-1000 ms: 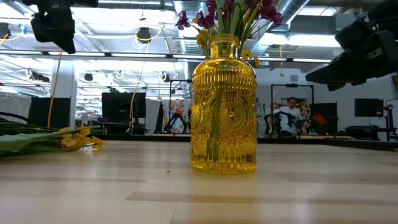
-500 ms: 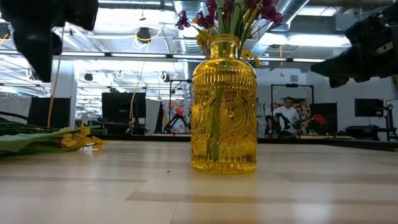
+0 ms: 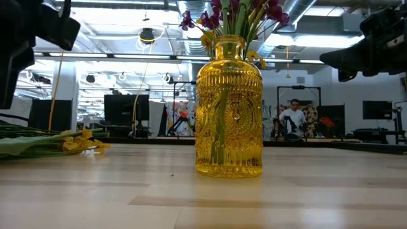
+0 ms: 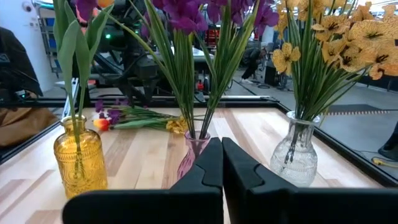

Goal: Sort flowers into vase by color
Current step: Put the violet flowers into the violet vase

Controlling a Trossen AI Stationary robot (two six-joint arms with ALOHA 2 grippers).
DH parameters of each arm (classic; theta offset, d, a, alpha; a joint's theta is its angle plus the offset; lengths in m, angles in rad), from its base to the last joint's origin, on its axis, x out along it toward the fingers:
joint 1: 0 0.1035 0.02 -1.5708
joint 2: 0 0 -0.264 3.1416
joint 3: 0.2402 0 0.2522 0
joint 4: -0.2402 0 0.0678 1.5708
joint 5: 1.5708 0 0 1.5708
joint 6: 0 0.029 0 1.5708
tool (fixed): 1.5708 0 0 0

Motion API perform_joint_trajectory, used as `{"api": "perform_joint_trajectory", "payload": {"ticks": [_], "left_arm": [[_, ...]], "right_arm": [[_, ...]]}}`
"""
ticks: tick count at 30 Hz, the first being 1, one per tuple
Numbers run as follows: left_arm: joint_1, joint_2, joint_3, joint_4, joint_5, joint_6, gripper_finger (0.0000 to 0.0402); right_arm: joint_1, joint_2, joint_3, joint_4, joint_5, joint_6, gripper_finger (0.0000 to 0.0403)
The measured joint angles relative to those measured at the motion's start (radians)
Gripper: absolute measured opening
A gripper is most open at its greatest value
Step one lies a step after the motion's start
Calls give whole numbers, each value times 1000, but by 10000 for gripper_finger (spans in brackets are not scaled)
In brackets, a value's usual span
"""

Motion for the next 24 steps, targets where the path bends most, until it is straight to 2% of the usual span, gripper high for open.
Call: {"api": "perform_joint_trajectory", "payload": {"ticks": [15, 19, 24], "left_arm": [[-13, 113, 0, -29, -16, -23, 212], [-13, 129, 0, -41, -8, -19, 174], [-13, 129, 0, -45, -7, -13, 98]], "right_arm": [[0, 0, -1, -4, 6, 17, 24], [0, 0, -1, -4, 6, 19, 24], [0, 0, -1, -4, 6, 19, 24]]}}
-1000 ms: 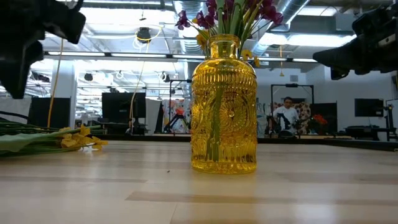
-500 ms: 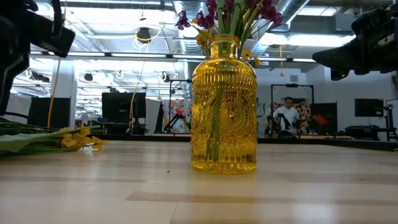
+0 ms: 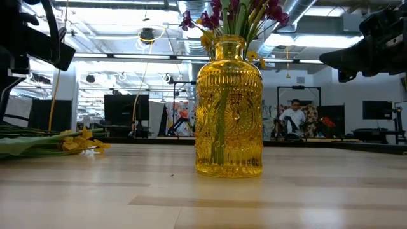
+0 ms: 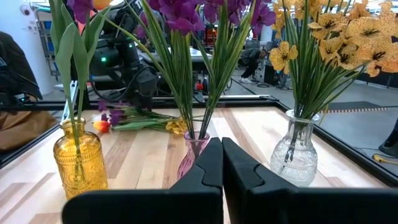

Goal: Sort flowers into vase by color
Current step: Put the violet flowers into the violet vase

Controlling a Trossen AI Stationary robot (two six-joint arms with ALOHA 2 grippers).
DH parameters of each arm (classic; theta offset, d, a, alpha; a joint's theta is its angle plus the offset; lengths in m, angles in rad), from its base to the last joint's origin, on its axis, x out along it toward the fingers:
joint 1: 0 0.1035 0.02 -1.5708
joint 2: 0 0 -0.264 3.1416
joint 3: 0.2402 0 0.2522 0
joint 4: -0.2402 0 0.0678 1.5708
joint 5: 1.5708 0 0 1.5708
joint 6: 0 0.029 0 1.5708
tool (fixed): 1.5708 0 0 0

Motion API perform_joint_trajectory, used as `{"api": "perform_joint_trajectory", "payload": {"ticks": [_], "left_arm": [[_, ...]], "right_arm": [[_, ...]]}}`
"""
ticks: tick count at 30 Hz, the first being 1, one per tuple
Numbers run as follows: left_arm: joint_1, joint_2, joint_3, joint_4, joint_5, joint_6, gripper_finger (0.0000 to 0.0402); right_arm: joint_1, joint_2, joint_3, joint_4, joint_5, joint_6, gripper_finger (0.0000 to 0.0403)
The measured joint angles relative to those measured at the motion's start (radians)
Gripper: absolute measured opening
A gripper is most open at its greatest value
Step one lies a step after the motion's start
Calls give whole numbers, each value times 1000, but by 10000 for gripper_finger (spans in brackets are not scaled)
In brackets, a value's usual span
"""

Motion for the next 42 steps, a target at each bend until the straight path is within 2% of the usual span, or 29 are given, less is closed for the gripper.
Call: {"api": "perform_joint_trajectory", "payload": {"ticks": [5, 7, 15, 23, 33, 42], "left_arm": [[0, 0, 0, 1, 0, 11, 24], [0, 0, 0, 1, 0, 17, 7], [0, -18, 12, -42, 1, 17, 2], [0, -57, 92, -187, 2, 31, 1], [4, -58, 251, -408, 6, 198, 0], [4, -58, 348, -468, -32, 363, 0]], "right_arm": [[0, 0, 0, 0, 0, 0, 24], [0, 0, 0, 0, 0, 0, 24], [0, 0, -1, 0, 0, 0, 26], [0, 0, -1, 4, 0, -1, 40], [0, 0, -1, 5, 0, -1, 42], [0, 0, -1, 7, 0, -2, 42]]}}
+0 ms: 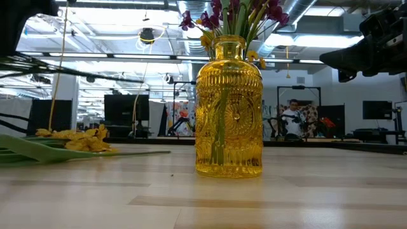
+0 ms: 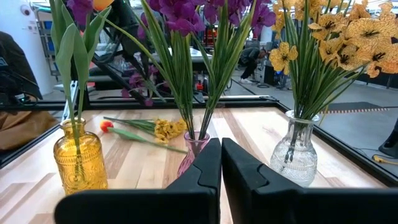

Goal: Sort flowers into vase by color
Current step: Put the violet flowers into the violet vase

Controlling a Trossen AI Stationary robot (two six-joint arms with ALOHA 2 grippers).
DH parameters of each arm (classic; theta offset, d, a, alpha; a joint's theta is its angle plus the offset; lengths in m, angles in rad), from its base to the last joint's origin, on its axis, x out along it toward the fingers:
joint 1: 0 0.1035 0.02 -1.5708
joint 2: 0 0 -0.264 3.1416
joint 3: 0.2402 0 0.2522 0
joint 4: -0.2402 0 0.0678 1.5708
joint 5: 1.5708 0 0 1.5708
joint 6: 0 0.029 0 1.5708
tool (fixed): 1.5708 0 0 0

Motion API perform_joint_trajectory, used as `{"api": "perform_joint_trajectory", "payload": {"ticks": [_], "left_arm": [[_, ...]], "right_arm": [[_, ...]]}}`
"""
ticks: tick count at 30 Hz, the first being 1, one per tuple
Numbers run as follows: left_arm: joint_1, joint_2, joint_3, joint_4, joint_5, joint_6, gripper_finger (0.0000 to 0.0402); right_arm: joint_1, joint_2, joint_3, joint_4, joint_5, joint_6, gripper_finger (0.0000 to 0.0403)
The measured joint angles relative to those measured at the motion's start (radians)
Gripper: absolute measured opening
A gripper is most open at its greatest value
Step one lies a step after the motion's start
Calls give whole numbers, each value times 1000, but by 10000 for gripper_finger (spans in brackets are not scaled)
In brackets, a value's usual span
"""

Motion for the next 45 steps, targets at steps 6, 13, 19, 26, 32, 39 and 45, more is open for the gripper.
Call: {"api": "perform_joint_trajectory", "payload": {"ticks": [6, 13, 19, 26, 32, 39, 45], "left_arm": [[0, 0, 11, 39, -12, 108, 0], [0, 0, 12, 86, -8, 571, 0], [0, 0, 12, 126, -63, 997, 0], [0, 0, 12, 163, -236, 1142, 0], [0, 1, 12, 224, -360, 1197, 0], [0, 1, 12, 271, -397, 1208, 0], [0, 2, 12, 321, -378, 1207, 0]], "right_arm": [[0, 0, 0, 0, 0, 0, 43], [0, 0, 0, 1, 0, 0, 43], [0, 0, 0, 1, 0, 0, 43], [0, 0, 0, 1, 0, 0, 43], [0, 0, 0, 1, 0, 0, 43], [0, 0, 0, 1, 0, 0, 43], [0, 0, 0, 1, 0, 0, 43]]}}
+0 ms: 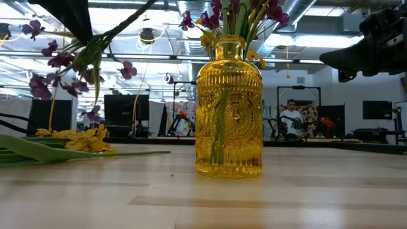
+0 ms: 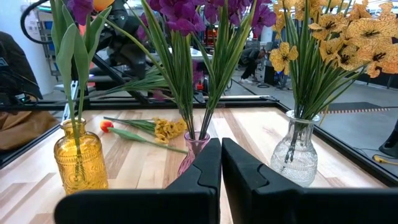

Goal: Sort flowers into vase by color
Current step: Put the violet flowers into the violet vase

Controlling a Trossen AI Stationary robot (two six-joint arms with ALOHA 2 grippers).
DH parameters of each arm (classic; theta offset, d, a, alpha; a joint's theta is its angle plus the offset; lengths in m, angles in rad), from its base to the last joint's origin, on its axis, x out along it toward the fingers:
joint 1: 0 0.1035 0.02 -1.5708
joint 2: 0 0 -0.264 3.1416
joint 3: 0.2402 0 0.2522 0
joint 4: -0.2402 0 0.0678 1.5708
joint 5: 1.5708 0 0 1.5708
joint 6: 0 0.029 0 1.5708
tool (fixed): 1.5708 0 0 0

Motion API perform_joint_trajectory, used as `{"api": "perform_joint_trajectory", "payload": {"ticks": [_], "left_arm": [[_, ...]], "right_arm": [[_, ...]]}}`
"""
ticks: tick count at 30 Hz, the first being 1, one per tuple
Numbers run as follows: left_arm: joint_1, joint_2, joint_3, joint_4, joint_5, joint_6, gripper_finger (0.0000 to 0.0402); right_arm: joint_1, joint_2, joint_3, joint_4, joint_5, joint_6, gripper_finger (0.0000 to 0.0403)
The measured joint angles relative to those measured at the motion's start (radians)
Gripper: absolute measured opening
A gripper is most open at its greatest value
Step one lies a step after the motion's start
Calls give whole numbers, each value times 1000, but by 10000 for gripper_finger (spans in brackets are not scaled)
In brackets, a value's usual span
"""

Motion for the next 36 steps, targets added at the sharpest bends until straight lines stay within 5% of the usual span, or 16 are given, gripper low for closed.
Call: {"api": "perform_joint_trajectory", "payload": {"ticks": [36], "left_arm": [[98, 3, 0, 59, 27, -13, 17]], "right_arm": [[0, 0, 0, 0, 0, 0, 43]]}}
